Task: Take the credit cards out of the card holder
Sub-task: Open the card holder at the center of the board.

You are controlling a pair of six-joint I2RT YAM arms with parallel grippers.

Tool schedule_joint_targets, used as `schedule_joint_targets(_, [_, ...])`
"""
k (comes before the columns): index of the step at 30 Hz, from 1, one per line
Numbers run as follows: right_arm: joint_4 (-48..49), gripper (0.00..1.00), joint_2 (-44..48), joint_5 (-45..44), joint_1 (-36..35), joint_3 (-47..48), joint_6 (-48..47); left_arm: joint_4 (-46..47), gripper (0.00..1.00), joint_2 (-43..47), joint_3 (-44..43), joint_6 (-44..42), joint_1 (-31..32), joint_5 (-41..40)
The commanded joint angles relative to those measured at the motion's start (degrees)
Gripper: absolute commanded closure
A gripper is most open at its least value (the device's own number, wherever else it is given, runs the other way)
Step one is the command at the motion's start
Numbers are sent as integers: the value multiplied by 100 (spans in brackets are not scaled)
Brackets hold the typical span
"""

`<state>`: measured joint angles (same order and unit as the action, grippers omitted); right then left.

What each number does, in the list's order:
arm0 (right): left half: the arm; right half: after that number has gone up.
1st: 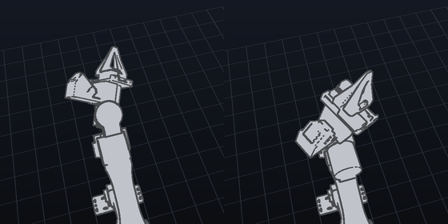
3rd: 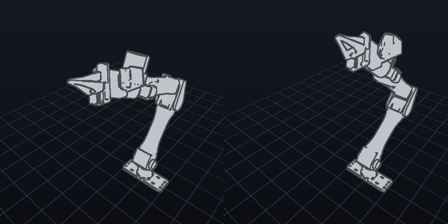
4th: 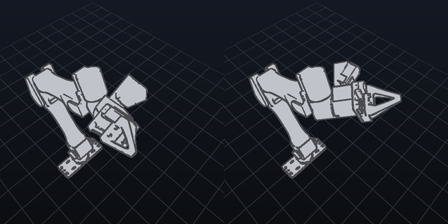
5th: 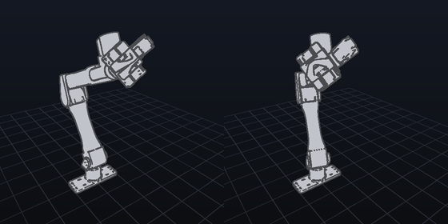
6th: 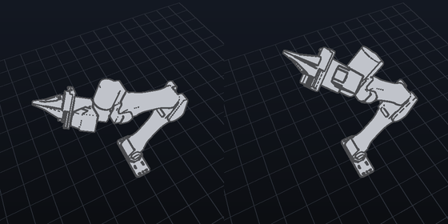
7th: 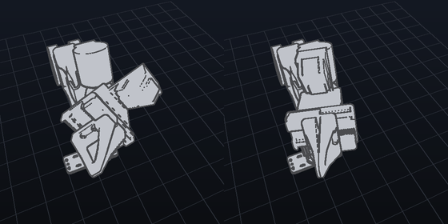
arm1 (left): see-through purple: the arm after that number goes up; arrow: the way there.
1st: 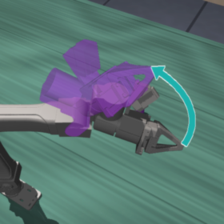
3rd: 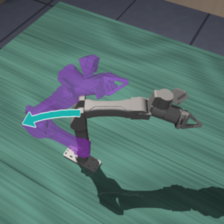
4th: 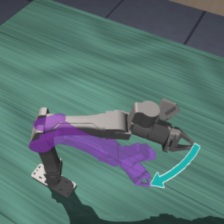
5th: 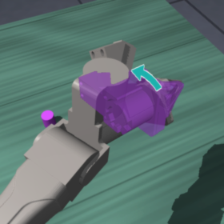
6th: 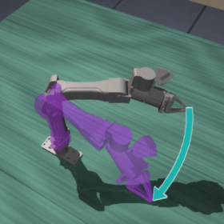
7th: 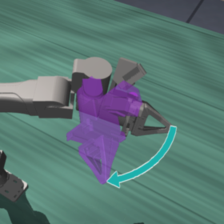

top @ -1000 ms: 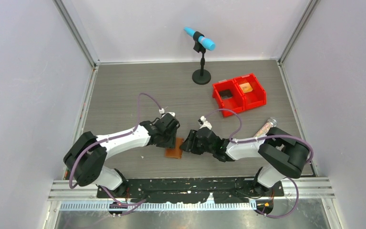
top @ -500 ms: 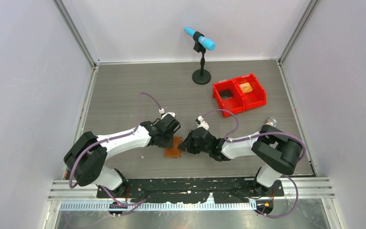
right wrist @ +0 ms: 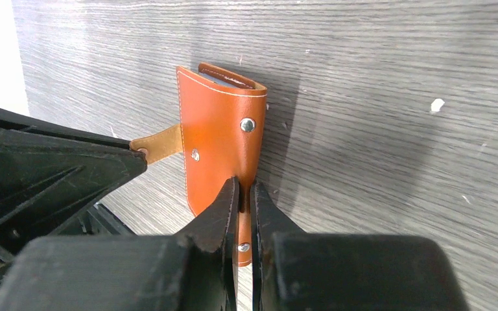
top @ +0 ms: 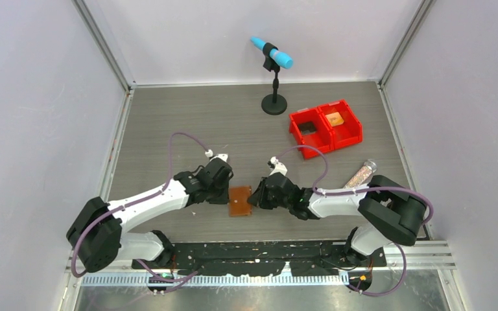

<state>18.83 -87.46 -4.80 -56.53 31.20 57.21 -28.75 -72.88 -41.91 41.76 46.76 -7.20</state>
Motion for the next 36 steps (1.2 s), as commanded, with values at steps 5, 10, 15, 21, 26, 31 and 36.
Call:
schedule_joint_targets(5, [-1099, 92, 438, -417, 180, 103, -895, 746, 100, 445, 603, 281, -500, 1106])
schedule_joint_targets(10, [-1873, 71, 785, -541, 175, 415, -1210, 1135, 100, 453, 844, 415, -667, 1480])
schedule_joint_targets(15, [-2607, 37, 999, -899, -30, 826, -1349, 1445, 100, 499, 1019, 502, -738, 1699])
schedule_joint_targets(21, [-3136, 15, 793, -1315, -461, 1283, -1349, 2031, 100, 667, 1403, 708, -883, 2119])
schedule_joint_targets(26, [-3316, 6, 465, -1486, -839, 1598, -1261, 2213, 100, 765, 1597, 719, -939, 2225])
schedule_joint_targets(31, [-3440, 4, 84, -1569, -1057, 1891, -1224, 2343, 100, 782, 1684, 729, -981, 2341])
schedule_joint_targets(36, [-3430, 2, -183, -1497, -1166, 2026, -1248, 2430, 100, 748, 1729, 753, -976, 2398])
